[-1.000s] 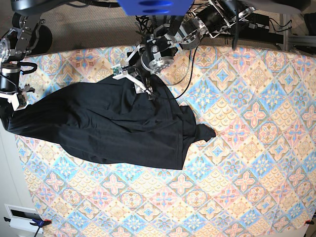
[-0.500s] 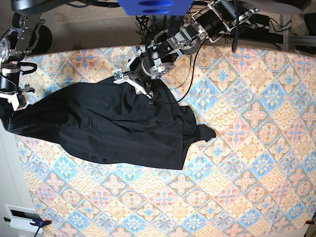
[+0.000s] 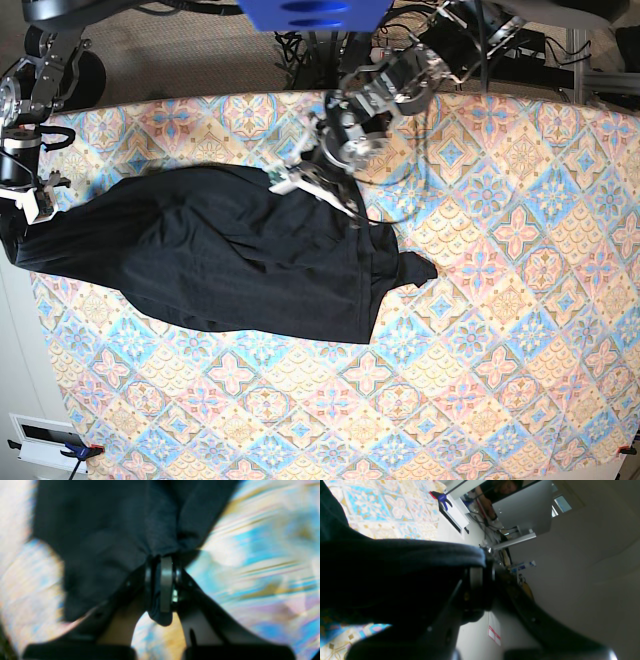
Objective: Layout the t-shirt on the table in an organized manner, then fold the t-shirt properly
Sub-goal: 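Lift the shirt with both grippers and drag it across the table, then swing the left gripper with the held fabric toward the right gripper, then raise the shirt with both grippers, holding it stretched between them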
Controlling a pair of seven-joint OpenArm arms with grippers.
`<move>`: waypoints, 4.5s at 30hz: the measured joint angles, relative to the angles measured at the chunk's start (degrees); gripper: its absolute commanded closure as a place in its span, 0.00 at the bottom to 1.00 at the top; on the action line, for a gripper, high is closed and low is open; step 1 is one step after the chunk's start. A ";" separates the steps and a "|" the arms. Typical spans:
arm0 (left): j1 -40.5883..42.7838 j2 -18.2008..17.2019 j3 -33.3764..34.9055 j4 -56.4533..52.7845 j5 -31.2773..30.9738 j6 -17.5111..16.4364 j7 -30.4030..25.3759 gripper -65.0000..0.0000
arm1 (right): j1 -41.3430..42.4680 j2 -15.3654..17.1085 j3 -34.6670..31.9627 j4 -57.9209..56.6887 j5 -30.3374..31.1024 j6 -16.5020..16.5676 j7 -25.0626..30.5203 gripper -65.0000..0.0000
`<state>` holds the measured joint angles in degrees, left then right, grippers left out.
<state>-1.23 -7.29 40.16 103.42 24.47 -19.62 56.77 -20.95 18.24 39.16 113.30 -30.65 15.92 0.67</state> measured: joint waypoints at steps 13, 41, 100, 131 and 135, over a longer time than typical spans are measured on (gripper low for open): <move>-4.11 0.76 -15.72 13.14 0.44 0.09 -0.52 1.00 | 11.50 0.44 -9.05 0.11 0.00 0.17 -6.75 1.00; -43.36 1.11 -32.02 10.16 0.07 -0.31 0.04 1.00 | 55.49 0.81 -35.56 -15.80 -0.04 0.35 -13.64 1.00; 14.03 8.85 -6.84 14.05 2.97 -4.96 -27.28 1.00 | -6.43 -0.11 3.50 0.94 17.66 -0.11 11.45 1.00; 0.07 11.28 -20.57 14.03 18.82 17.44 -50.64 1.00 | 14.38 2.43 -4.13 1.31 29.33 -0.55 6.60 1.00; -5.60 11.30 -25.92 14.12 14.38 18.12 -54.40 1.00 | 21.09 2.45 -9.66 1.31 29.40 -0.87 5.70 1.00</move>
<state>-6.83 4.01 14.24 117.54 38.85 -1.50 2.37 0.14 20.69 29.50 114.61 -1.26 15.05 6.37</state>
